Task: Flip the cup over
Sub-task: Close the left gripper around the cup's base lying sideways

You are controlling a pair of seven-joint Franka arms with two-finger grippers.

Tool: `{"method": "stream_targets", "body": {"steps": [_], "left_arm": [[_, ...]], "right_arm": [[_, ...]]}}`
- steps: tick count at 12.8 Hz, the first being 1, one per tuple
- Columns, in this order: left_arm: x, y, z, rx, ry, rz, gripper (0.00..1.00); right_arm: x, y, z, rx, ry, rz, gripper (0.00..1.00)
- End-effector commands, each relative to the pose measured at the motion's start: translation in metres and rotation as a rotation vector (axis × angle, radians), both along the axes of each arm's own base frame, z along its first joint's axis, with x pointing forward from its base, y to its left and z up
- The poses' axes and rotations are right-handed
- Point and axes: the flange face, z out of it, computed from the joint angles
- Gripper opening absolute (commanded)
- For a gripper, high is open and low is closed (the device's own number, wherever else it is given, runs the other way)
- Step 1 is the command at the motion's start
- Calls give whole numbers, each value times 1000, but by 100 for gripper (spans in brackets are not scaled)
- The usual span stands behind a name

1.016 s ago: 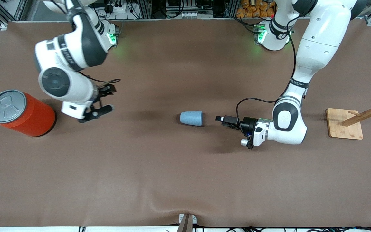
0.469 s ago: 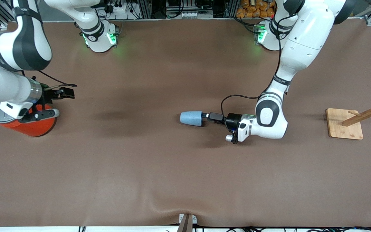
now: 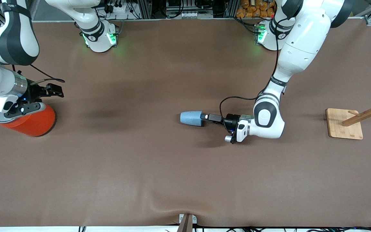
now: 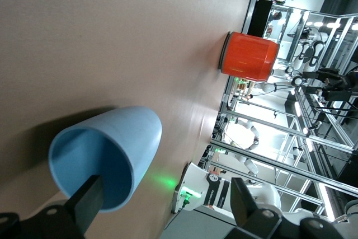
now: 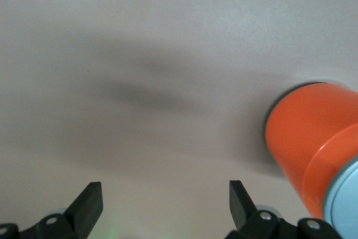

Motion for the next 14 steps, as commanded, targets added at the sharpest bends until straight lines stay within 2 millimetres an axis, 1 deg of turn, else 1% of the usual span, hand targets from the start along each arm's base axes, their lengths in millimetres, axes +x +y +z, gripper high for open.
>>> {"method": "stream_targets", "body": {"steps": [1,2,4,5,6,7,8,9,11,12,13,14], "left_arm": [[-7,-23,-14,-7,-25,34,100],[-8,-26,-16,-5,-27,42,100],[-9,-29,-20,-7,-33,52,100],[-14,-37,-20,-16,-50,41,73],[-14,-38,-21,-29,-91,34,31],[-13,-36,-23,-32,-97,39,0],[-13,-34,-24,-31,-97,41,0],[-12,-33,-23,-30,-93,43,0],[-12,-30,-24,-28,-107,38,0],[-11,-29,-22,-29,-104,40,0],[-10,-29,-20,-28,-97,43,0],[-8,-29,-16,-33,-95,46,0]], "right_arm": [[-14,-30,10,27,-21,30,100],[-14,-26,12,29,-20,34,100],[-10,-16,22,35,-32,37,100],[-9,-7,30,37,-28,54,100],[-7,2,37,37,-35,72,100],[-6,3,40,36,-41,72,100],[-6,3,40,36,-35,71,100],[-6,3,44,32,-31,55,100],[-4,4,64,27,-34,30,100],[-4,11,75,21,-32,10,100],[2,19,91,17,-66,11,100],[6,22,101,16,-83,13,100]]}}
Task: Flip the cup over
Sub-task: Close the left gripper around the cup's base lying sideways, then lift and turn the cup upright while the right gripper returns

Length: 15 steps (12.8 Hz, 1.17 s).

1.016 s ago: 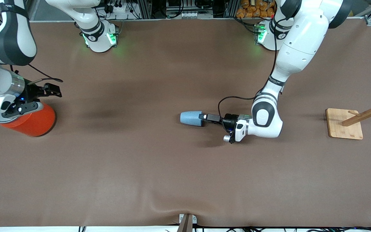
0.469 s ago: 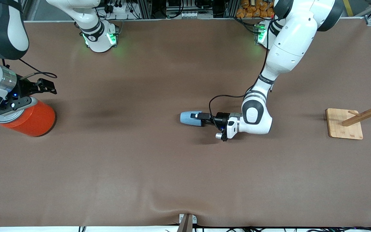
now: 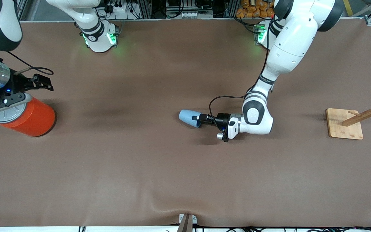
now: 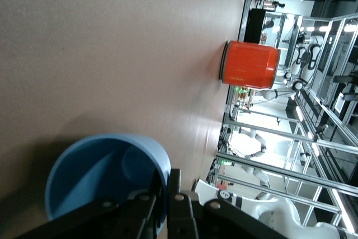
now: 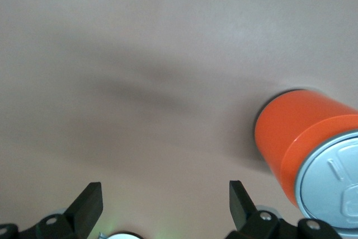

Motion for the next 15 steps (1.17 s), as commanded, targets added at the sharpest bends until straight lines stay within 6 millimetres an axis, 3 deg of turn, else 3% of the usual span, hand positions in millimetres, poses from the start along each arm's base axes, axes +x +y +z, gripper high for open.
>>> {"method": "stream_targets", "body": {"steps": [1,3,4,7,8,10,12,15], "left_arm": [[8,1,10,-18,8,26,0],[23,13,42,-15,46,47,0],[27,12,58,9,66,27,0],[41,13,151,141,134,8,0],[42,19,172,208,124,-6,0],[51,49,209,332,83,-4,0],[54,83,249,495,14,-28,0],[42,113,292,827,-97,-59,0]], "right_arm": [[4,15,27,10,-35,-17,100],[7,33,33,3,-48,-46,100],[12,31,31,4,-55,-53,100],[21,13,35,19,-68,-81,100],[23,10,38,17,-77,-100,100],[31,7,51,3,-106,-139,100],[33,12,58,-12,-121,-315,100],[35,11,58,-13,-134,-370,100]]}}
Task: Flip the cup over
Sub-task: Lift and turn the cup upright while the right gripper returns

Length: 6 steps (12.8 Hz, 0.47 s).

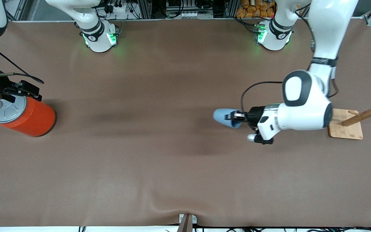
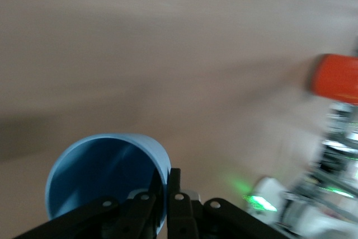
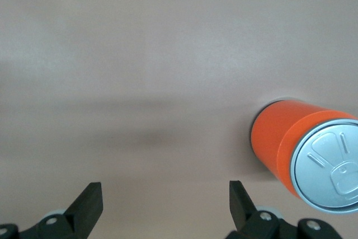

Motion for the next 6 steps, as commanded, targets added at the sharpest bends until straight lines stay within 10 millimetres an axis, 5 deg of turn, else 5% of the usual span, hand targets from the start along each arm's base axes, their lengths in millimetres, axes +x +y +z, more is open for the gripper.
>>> {"method": "stream_targets", "body": {"steps": [1,6], "left_arm": [[-24,20,40,275,-78,-8,0],[-54,84,25,500,-229,8,0]], "right_arm": [[4,1,1,14,0,-36,100],[-1,2,4,14,-31,-32,100]]}}
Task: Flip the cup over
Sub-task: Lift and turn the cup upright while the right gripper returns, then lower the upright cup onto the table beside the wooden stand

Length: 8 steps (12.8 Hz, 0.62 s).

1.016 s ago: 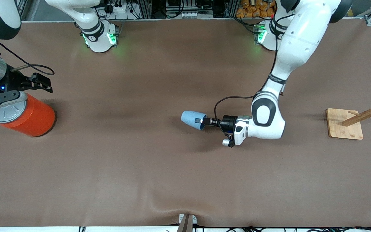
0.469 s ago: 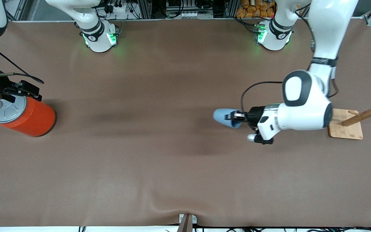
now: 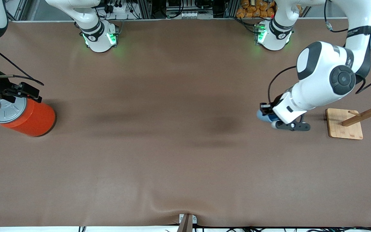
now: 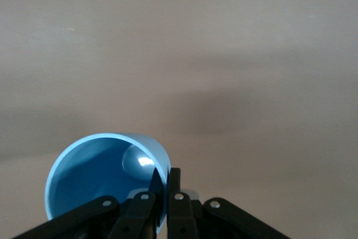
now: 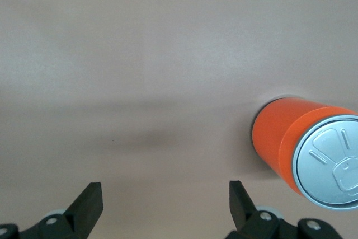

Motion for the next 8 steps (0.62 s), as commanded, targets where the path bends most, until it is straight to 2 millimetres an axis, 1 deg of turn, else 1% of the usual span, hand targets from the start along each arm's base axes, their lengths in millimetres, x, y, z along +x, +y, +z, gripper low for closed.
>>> {"method": "stream_targets", "body": {"steps": [1,2,3,5,6,7,8], "left_arm": [[-31,28,-28,73,-127,4,0],[-38,34,-52,66,-188,16,0],[-44,41,-72,67,-227,20,0],[-53,42,-87,72,-218,29,0],[-59,44,-98,73,-221,32,0],[-63,51,-110,75,-237,39,0],[-67,54,-125,72,-247,44,0]], "right_arm": [[-4,2,6,13,-31,-17,100],[-5,2,7,13,-30,-16,100],[-5,4,8,13,-28,-13,100],[-6,5,10,10,-22,-9,100],[-7,5,13,10,-20,-13,100],[-9,5,18,11,-7,-17,100],[-11,4,22,11,10,-22,100]]}}
